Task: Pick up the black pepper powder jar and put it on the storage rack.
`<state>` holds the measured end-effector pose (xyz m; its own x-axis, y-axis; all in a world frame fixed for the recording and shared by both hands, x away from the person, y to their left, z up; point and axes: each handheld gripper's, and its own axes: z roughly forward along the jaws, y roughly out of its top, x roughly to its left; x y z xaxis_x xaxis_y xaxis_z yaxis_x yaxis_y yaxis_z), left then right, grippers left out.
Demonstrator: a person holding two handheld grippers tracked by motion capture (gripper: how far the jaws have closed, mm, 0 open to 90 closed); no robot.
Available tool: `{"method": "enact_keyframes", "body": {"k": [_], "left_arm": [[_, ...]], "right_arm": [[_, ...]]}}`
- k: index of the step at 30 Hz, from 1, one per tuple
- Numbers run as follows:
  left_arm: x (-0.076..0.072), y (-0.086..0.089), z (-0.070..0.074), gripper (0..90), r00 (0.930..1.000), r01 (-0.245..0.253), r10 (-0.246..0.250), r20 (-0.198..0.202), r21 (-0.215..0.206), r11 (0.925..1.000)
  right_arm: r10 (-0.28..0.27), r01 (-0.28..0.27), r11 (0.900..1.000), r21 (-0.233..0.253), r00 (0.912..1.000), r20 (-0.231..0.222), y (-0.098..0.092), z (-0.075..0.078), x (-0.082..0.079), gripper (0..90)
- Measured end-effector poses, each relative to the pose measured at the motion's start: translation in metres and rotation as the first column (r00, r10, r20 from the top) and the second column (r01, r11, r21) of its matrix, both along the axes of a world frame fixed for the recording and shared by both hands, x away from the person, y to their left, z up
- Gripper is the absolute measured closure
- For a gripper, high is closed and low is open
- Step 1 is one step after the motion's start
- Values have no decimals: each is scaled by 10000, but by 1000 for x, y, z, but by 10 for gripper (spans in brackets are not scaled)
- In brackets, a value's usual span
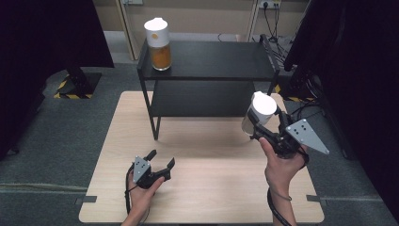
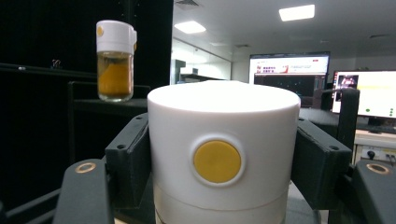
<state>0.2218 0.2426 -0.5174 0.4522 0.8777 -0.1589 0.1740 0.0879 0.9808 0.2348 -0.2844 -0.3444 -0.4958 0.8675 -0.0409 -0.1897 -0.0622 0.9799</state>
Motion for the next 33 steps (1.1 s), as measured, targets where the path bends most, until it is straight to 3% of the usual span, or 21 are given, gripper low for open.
{"method": "enact_keyframes", "body": {"k": [14, 33], "left_arm": [[0, 0, 0, 146, 10000, 19, -19, 10, 26, 10000], [1, -1, 1, 146, 10000, 52, -52, -30, 18, 10000]], "right_arm": [[-153, 140, 9989, 452, 9995, 273, 7, 19, 13, 308], [-248, 227, 9986, 483, 9987, 446, 15, 48, 32, 308]]}}
